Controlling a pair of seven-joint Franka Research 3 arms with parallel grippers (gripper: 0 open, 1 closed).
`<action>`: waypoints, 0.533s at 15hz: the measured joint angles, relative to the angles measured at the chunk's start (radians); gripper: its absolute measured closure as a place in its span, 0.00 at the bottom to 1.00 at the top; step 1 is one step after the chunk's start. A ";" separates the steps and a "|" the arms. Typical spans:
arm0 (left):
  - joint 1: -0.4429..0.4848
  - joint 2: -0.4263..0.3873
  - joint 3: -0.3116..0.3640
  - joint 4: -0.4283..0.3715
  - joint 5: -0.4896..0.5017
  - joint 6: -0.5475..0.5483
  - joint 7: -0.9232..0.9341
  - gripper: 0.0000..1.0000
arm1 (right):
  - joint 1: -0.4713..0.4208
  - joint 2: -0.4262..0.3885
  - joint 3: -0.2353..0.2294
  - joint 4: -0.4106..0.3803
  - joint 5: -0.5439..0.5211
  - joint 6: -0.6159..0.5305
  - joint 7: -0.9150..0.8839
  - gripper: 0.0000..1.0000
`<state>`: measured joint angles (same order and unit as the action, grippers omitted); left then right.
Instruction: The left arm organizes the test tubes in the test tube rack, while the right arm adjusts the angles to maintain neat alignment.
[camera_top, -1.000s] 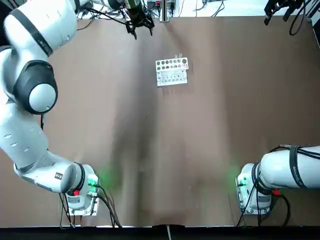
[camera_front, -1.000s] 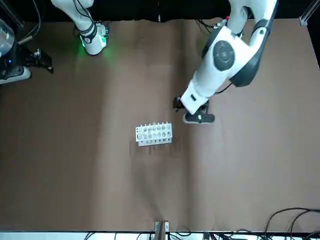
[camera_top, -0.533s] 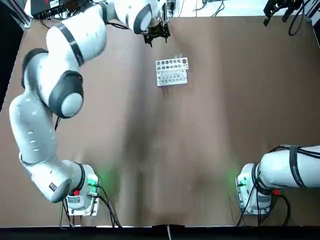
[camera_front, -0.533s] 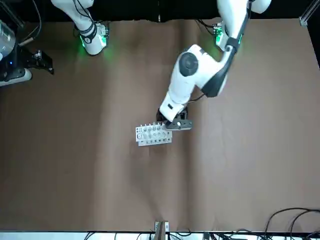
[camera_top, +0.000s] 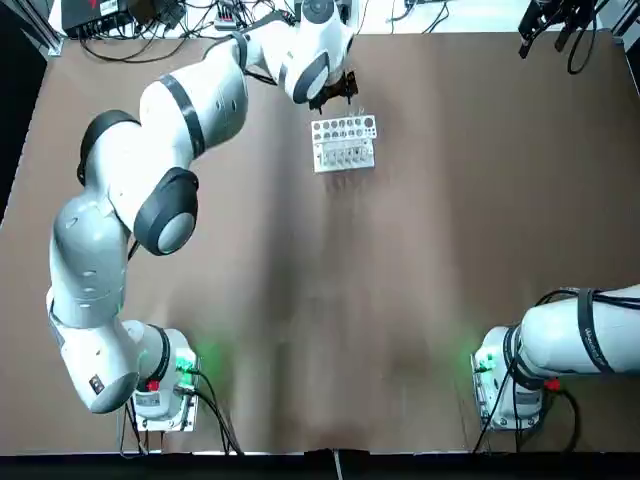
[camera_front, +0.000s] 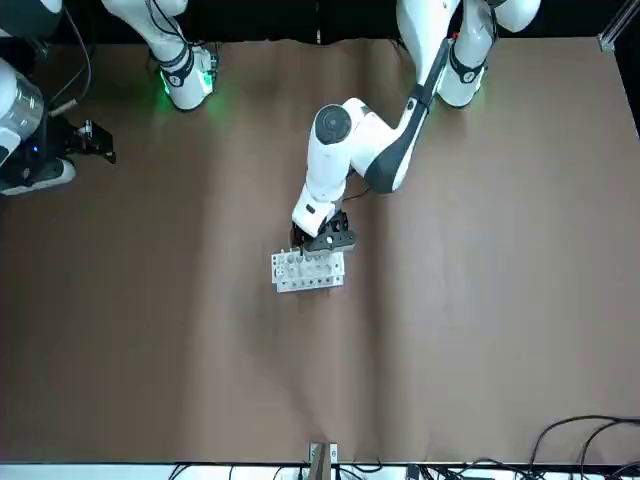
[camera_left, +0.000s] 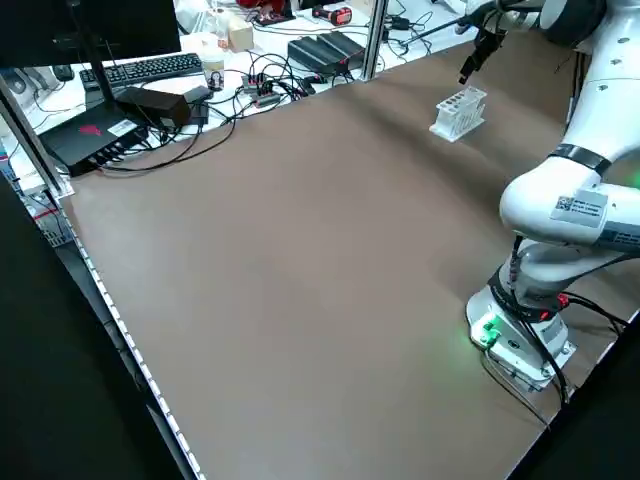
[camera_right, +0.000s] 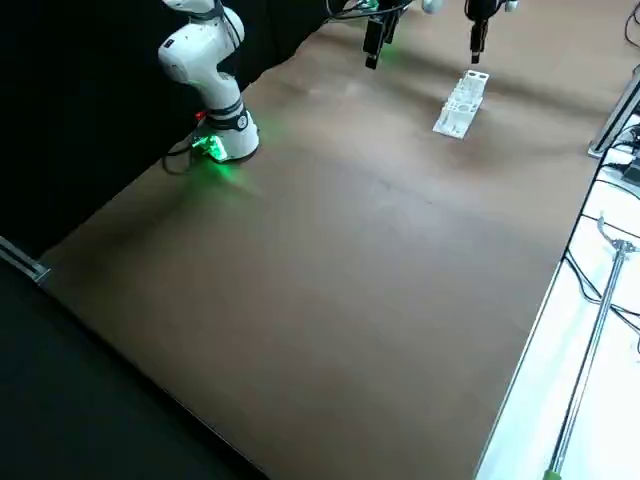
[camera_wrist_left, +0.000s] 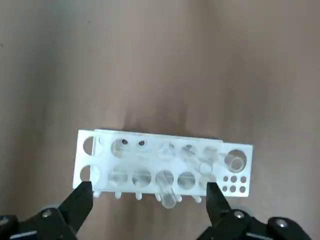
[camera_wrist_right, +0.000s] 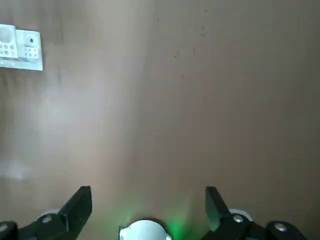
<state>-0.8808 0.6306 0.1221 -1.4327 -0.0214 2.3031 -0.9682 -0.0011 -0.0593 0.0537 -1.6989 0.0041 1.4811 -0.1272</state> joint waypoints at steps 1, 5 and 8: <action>-0.012 0.021 -0.001 0.003 0.000 0.000 -0.009 0.00 | 0.001 0.011 0.000 0.000 0.000 0.002 0.000 0.00; -0.025 0.077 -0.003 0.045 0.000 0.004 -0.027 0.11 | 0.005 0.046 0.001 0.000 0.061 -0.001 0.003 0.00; -0.037 0.088 -0.003 0.055 0.000 0.005 -0.029 0.17 | 0.009 0.067 0.002 0.000 0.087 -0.001 0.004 0.00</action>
<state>-0.9174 0.7182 0.1188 -1.3781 -0.0214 2.3077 -0.9972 0.0075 0.0077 0.0552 -1.6992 0.0909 1.4803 -0.1233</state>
